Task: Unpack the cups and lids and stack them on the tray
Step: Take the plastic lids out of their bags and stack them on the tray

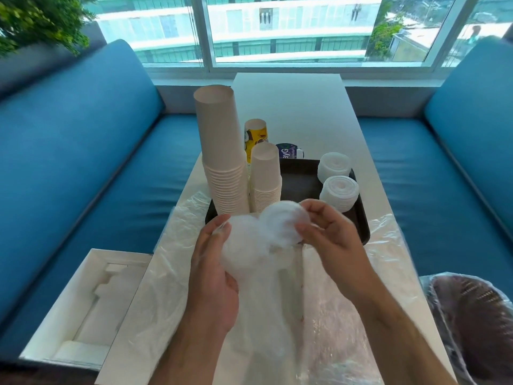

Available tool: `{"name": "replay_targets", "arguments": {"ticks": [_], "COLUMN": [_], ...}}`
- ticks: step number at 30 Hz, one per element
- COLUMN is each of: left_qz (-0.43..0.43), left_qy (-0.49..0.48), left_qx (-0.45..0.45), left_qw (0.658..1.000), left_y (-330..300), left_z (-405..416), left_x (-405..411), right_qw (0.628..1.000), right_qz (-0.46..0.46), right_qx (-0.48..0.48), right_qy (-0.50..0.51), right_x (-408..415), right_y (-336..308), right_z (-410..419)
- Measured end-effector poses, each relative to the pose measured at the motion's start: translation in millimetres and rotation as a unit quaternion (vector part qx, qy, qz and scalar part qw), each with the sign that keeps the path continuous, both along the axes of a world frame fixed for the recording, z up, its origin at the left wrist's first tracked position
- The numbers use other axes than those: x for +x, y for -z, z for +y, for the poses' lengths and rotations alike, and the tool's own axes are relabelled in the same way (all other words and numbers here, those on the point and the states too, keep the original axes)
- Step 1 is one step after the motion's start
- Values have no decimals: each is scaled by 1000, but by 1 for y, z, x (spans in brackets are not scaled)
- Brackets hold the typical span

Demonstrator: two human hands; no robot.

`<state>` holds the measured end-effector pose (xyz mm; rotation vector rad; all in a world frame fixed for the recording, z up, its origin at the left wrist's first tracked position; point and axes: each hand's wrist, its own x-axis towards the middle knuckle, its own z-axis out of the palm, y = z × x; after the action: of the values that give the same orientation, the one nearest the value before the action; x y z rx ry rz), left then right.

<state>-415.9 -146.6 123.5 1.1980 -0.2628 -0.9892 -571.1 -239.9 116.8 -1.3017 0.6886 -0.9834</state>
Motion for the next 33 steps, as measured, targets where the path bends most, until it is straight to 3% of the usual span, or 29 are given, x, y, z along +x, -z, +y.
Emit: {"name": "replay_targets", "arguments": {"ticks": [2, 5, 11, 13, 17, 25, 33], "left_qz": [-4, -10, -26, -32, -30, -21, -7], "left_qy": [-15, -18, -9, -4, -1, 8, 11], "left_qx": [9, 28, 21, 18, 12, 10, 13], "left_qw": [1000, 999, 999, 999, 999, 1000, 1000], "left_y": [2, 1, -1, -1, 0, -1, -4], "left_z": [2, 6, 14, 15, 16, 15, 13], "left_x": [8, 16, 27, 31, 39, 47, 51], "right_qw": [989, 891, 750, 726, 717, 760, 778], "right_qz": [88, 356, 539, 564, 591, 581, 571], "right_qx": [-47, -198, -355, -371, -355, -286, -260], "right_qy": [108, 200, 148, 133, 101, 55, 34], "right_x": [0, 3, 20, 19, 18, 11, 9], "right_y": [16, 48, 99, 106, 110, 100, 95], "right_z": [-22, -62, -113, -114, -112, -101, -93]}}
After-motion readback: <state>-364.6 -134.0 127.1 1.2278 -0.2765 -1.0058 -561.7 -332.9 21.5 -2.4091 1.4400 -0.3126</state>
